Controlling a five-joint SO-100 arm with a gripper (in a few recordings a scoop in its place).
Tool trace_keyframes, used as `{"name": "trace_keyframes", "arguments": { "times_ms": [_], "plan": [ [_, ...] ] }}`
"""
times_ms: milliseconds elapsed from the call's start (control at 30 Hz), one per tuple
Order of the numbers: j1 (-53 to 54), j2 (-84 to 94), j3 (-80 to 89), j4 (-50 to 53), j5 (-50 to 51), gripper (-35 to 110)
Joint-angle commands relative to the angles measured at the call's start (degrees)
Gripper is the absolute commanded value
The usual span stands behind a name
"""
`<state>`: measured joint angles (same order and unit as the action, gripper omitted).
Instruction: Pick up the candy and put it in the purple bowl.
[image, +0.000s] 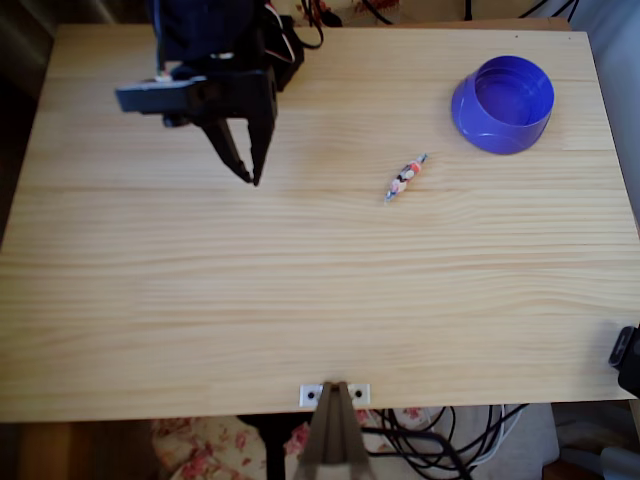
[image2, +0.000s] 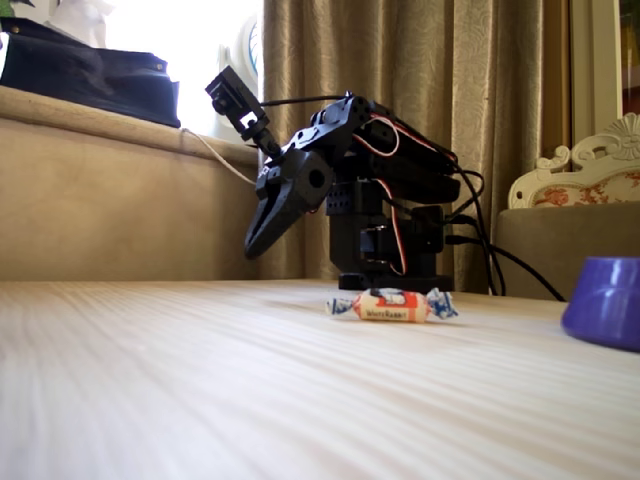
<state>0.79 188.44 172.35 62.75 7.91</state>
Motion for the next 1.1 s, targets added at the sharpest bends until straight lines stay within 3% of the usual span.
{"name": "trace_keyframes", "arguments": {
  "times_ms": [0, 1067],
  "plan": [
    [0.97, 0.62, -0.44, 0.7, 0.7, -1],
    [4.66, 0.62, -0.35, 0.35, 3.25, -1]
  ]
}}
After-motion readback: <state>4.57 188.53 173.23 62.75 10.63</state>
